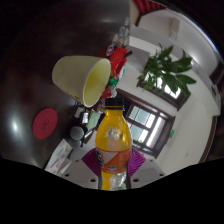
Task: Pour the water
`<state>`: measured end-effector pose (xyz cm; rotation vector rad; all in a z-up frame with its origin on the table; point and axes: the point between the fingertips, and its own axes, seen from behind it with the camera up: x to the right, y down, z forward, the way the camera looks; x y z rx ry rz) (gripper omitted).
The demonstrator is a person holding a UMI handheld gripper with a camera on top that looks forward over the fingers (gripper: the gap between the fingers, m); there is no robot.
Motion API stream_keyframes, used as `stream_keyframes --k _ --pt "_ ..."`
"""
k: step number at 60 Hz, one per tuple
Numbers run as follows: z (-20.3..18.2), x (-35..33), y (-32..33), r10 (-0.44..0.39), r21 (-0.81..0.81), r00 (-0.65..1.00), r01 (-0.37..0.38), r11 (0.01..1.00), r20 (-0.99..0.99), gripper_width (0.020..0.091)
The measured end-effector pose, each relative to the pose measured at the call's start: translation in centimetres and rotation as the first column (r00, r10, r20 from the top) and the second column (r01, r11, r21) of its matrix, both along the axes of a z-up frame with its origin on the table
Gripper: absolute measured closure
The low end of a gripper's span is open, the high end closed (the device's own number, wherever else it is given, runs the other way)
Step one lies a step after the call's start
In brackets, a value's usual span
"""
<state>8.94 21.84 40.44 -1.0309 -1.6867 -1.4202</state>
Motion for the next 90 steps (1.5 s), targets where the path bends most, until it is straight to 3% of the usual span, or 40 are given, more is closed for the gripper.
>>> stream_keyframes --k 12,21,31,39,45,53,62,68,76,87,88,89,90 --pt "1.4 -0.9 4.0 0.059 0.014 0.965 -0.065 0.998 0.257 0.0771" --pt "2.6 -0.8 5.9 0.088 0.019 0.954 -0.098 0.995 0.286 0.0768" --pt "5.1 0.1 6.6 0.069 0.016 0.990 -0.071 0.997 0.125 0.0773" --pt "8.9 1.0 7.0 0.004 -0.004 0.974 -0.005 1.000 -0.228 0.0769" --pt "9.9 2.0 6.6 -0.083 -0.071 0.818 0.052 0.996 -0.570 0.0771" --pt "12.0 0.7 6.3 -0.133 -0.138 0.430 0.020 0.990 -0.893 0.0762" --pt "11.1 -0.7 6.8 -0.229 -0.227 -0.042 -0.045 0.973 -0.972 0.0763" --pt "9.7 -2.0 7.4 -0.280 -0.261 -0.253 -0.108 0.959 -0.926 0.0761" --pt "7.5 -3.7 8.2 -0.303 -0.270 -0.389 -0.138 0.953 -0.870 0.0763" --pt "3.8 -4.8 9.3 -0.324 -0.292 -0.364 -0.141 0.946 -0.874 0.0763" --pt "3.2 -4.8 9.4 -0.329 -0.300 -0.357 -0.134 0.944 -0.874 0.0706" --pt "3.6 -4.9 9.6 -0.307 -0.277 -0.365 -0.134 0.952 -0.879 0.0757" --pt "4.1 -5.1 9.8 -0.290 -0.258 -0.381 -0.134 0.957 -0.878 0.0757"
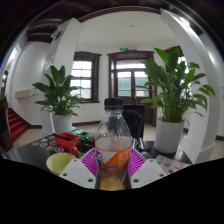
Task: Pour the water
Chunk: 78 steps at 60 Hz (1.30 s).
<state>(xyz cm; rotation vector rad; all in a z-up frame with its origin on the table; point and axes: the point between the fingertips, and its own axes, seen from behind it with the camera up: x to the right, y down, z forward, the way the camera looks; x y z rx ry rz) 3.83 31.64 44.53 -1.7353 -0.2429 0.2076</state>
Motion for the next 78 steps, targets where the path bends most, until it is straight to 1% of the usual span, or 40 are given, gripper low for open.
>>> stream_keyframes --k 1,4,5,9,11,12,14,15,16,17,18,19,22,24,25,26,27,29,33,37,42,45,51,59,60,67,78 --pt "-0.4 0.0 -0.1 -0.009 -0.018 1.000 0.009 1.000 -0.003 0.0754" --pt "0.0 -0.8 0.5 -0.018 -0.018 1.000 0.017 1.000 -0.019 0.0762" --pt "-0.7 0.4 0.1 -0.018 -0.013 1.000 0.017 1.000 -0.025 0.0763" --pt "-0.7 -0.3 0.1 -0.012 -0.002 1.000 0.012 1.000 -0.010 0.0761" --pt "-0.5 -1.8 0.5 -0.011 0.000 1.000 0.011 1.000 0.001 0.0754" --pt "-0.6 -0.6 0.0 -0.010 0.004 1.000 0.010 1.000 0.005 0.0750" --pt "-0.7 -0.9 0.1 -0.013 0.008 1.000 0.013 1.000 0.012 0.0723" --pt "-0.7 -1.1 0.2 -0.014 0.009 1.000 0.014 1.000 0.017 0.0691" --pt "-0.7 -1.2 0.2 -0.015 0.012 1.000 0.015 1.000 0.018 0.0682" --pt "-0.7 -1.4 0.3 -0.015 0.014 1.000 0.015 1.000 0.021 0.0658" --pt "-0.4 -2.3 0.7 -0.016 0.016 1.000 0.016 1.000 0.026 0.0647" --pt "-0.4 -1.2 0.0 -0.015 0.020 0.999 0.014 1.000 0.030 0.0630" --pt "-0.7 -1.5 0.3 -0.015 0.022 0.999 0.014 1.000 0.045 0.0603" --pt "-1.1 -1.4 0.3 -0.024 0.006 0.998 0.023 1.000 0.056 0.0565" --pt "-1.0 -1.9 0.5 -0.033 -0.006 0.997 0.033 0.999 0.064 0.0531" --pt "-1.2 -0.9 -0.3 -0.039 -0.016 0.997 0.040 0.999 0.067 0.0468" --pt "-1.4 -0.9 -0.5 -0.042 -0.024 0.997 0.044 0.999 0.067 0.0429" --pt "-1.7 -0.9 -0.9 -0.046 -0.038 0.997 0.048 0.998 0.063 0.0329" --pt "-1.5 -0.6 -2.4 -0.062 -0.052 0.997 0.065 0.997 0.047 0.0270" --pt "-1.6 0.0 -4.8 -0.091 -0.066 0.995 0.094 0.993 0.038 0.0259" --pt "-2.7 1.1 -7.4 -0.151 -0.112 0.987 0.157 0.981 0.060 0.0260" --pt "-2.6 1.5 -10.1 -0.180 -0.117 0.982 0.186 0.975 0.060 0.0256" --pt "-2.3 0.7 -14.0 -0.209 -0.135 0.977 0.213 0.968 0.044 0.0260" --pt "-0.2 0.2 -17.4 -0.259 -0.124 0.965 0.262 0.957 0.041 0.0254" --pt "0.5 0.1 -17.6 -0.264 -0.125 0.964 0.267 0.955 0.040 0.0253" --pt "2.8 -0.4 -19.3 -0.288 -0.113 0.957 0.289 0.951 0.028 0.0256" --pt "5.3 -1.4 -20.9 -0.271 -0.097 0.961 0.275 0.956 0.053 0.0257"
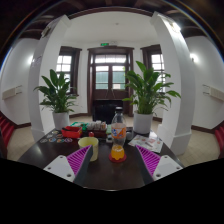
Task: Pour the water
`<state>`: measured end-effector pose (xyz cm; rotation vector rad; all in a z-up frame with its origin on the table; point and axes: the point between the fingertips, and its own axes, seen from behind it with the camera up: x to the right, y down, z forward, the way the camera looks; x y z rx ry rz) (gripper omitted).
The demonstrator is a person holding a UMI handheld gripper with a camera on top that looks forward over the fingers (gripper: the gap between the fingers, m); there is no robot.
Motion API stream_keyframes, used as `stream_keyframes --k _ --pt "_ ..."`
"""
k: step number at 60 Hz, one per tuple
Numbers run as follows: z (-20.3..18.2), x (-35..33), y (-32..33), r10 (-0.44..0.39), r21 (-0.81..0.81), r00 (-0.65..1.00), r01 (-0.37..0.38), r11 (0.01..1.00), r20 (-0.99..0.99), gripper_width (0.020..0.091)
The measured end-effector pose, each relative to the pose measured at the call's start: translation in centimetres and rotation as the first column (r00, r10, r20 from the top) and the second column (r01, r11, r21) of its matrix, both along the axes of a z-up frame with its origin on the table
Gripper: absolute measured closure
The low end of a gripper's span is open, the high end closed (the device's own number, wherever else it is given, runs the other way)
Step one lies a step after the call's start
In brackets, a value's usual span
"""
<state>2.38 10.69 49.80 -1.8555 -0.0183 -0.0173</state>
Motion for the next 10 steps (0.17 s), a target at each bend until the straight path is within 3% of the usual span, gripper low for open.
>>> stream_keyframes --k 10 --pt "2.0 -0.6 -0.2 -0.008 0.037 1.000 0.008 0.999 -0.005 0.0255"
